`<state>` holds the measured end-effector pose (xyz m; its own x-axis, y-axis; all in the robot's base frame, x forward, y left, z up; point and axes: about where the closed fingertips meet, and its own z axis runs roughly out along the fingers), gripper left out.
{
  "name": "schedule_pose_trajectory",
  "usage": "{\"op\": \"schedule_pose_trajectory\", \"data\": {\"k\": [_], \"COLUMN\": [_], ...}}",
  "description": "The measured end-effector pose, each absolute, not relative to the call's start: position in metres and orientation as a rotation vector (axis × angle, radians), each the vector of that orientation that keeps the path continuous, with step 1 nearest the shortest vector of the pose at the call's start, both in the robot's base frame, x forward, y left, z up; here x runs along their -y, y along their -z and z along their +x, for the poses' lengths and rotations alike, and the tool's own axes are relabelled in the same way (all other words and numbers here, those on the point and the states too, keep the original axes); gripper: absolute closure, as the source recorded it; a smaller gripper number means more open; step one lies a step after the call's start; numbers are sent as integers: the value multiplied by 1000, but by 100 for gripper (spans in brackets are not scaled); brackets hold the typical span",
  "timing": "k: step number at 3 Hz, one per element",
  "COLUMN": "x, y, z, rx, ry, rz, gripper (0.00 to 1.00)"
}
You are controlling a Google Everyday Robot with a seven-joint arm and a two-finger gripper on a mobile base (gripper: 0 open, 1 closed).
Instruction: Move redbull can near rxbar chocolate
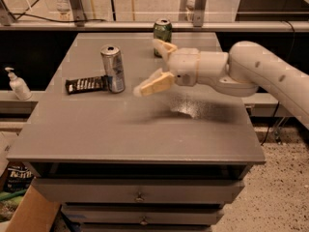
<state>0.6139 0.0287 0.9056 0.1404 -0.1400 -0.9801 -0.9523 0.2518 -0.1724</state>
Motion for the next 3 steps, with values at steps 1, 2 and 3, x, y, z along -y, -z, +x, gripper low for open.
{"op": "schedule_pose_trajectory", "data": {"k": [1, 2, 3], "x": [42, 101, 116], "y": [-917, -921, -922], "z": [591, 565, 561], "rx": [-1296, -1330, -1340], "ry": [-760, -676, -657], "rz": [-1126, -1077, -1061], "gripper": [0, 0, 0]}}
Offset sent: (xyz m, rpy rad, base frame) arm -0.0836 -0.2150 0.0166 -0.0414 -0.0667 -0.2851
